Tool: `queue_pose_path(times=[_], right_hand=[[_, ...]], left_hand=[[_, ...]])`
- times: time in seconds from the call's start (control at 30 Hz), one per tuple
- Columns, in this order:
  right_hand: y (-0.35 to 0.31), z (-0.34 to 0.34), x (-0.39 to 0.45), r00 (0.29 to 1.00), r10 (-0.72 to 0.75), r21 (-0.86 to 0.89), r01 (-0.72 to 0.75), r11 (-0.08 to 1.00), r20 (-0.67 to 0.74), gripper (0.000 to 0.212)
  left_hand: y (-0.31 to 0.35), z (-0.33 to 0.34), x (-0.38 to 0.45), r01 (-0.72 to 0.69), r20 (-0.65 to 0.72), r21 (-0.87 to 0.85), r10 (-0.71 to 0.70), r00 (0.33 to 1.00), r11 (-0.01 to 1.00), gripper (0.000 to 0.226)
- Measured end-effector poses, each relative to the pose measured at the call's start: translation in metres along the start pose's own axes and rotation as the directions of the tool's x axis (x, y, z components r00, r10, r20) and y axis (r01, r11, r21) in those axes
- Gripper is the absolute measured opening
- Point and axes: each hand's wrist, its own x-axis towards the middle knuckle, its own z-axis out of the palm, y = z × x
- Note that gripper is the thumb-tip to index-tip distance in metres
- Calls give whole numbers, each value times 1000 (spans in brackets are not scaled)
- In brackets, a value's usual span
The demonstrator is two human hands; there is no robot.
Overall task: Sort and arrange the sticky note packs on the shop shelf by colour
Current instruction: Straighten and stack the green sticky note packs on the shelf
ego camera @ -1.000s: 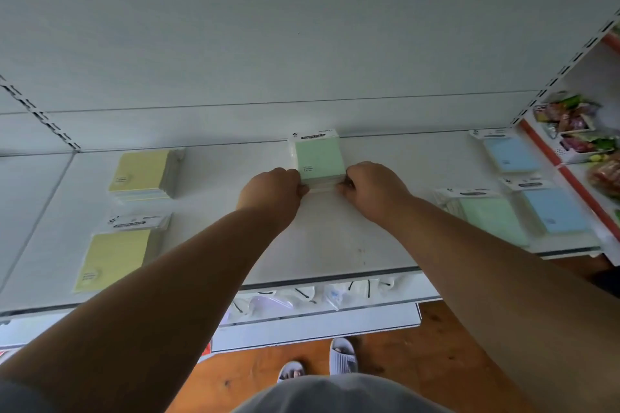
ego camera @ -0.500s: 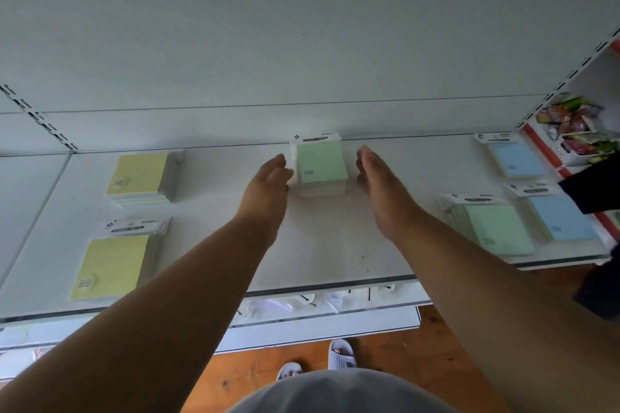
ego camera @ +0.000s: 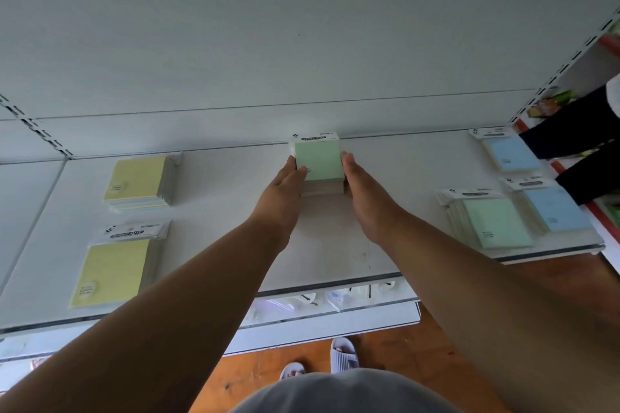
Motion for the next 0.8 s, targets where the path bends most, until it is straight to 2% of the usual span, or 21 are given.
queue_pose_path(times=[0.13,0.3,0.4,0.43,0.57,0.67,0.77,0.8], right_hand=[[-5,-7,-2,1000,-1,3,1,1000,-30,92],[-15,-14,-13,999,35,41,-34,999,-2,90],[-16,-17,-16,996,82,118,-86,989,42,70],[-16,-18,-16,995,90,118,-95,989,48,70],[-23,-22,-17,992,103,63,-108,992,74,84],[-23,-29,-26,990,135,-28,-134,991,43,103],[-27,-43,-47,995,64,-122,-73,990,-80,75],[-26,-50,-53,993,8,-189,-30,982,-115,63]], left_hand=[[-3,-3,1,9,-13,12,-9,1000,1000,76],[-7,2,-10,-15,-61,67,19,998,998,76],[-7,5,-16,-13,-42,71,16,999,997,75],[-7,6,-16,2,-56,83,2,998,997,75],[-7,3,-11,17,-97,53,-12,995,998,68],[-9,5,-22,2,-183,199,36,982,980,58],[-17,24,-55,-78,-383,243,169,908,967,59],[-19,33,-64,-121,-393,262,221,893,957,58]])
